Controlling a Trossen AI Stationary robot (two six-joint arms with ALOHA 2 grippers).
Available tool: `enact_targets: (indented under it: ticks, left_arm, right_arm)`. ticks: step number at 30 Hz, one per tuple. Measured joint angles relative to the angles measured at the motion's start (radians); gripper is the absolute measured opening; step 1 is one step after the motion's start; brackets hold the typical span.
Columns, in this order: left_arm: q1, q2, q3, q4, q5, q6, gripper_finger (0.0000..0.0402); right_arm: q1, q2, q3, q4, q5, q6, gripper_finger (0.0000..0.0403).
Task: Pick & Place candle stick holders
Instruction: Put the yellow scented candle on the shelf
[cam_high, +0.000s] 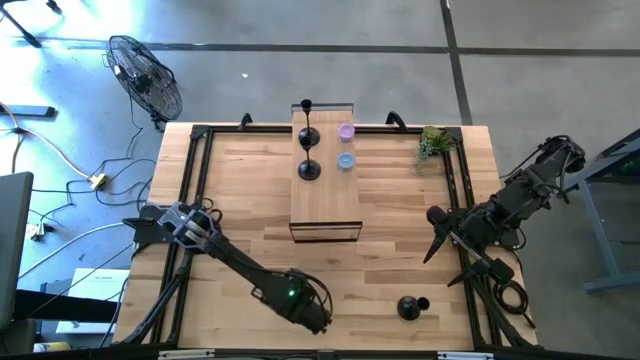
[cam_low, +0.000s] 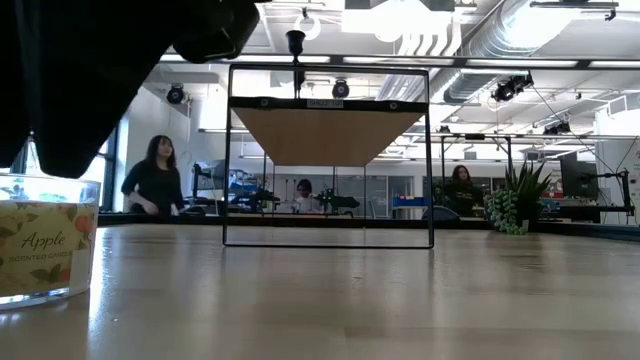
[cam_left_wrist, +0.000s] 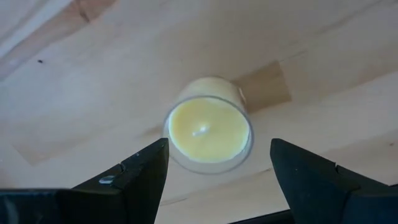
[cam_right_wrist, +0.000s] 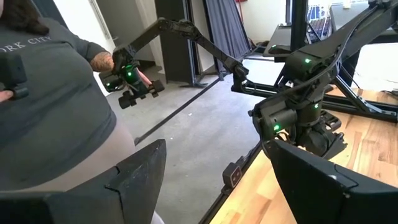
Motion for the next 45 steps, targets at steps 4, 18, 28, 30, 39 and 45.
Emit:
enact_targets:
  ticks: [4,18,28,30,39,45]
  left_arm:
    - [0.009,0.0,0.0,0.0,0.0,0.023,0.0273]
    - [0.02,0.0,-0.001,-0.033,0.003,0.065,0.0273]
    - [0.02,0.0,-0.001,-0.022,0.032,0.094,0.0273]
    - [0.02,0.0,-0.001,-0.021,0.034,0.094,0.0273]
    - [0.02,-0.001,-0.001,-0.018,0.027,0.094,0.0273]
    - [0.02,-0.001,-0.002,-0.013,0.027,0.094,0.0273]
  right_arm:
    - [0.0,0.004,0.0,0.0,-0.002,-0.006,0.0281]
    - [0.0,0.039,0.0,-0.009,-0.005,-0.007,0.0281]
    - [-0.001,0.038,0.0,-0.008,-0.002,-0.011,0.0281]
    - [-0.001,0.038,0.0,-0.008,0.0,-0.011,0.0281]
    - [-0.001,0.038,0.0,-0.008,0.001,-0.011,0.0281]
    - [-0.001,0.038,0.0,-0.008,0.001,-0.011,0.0281]
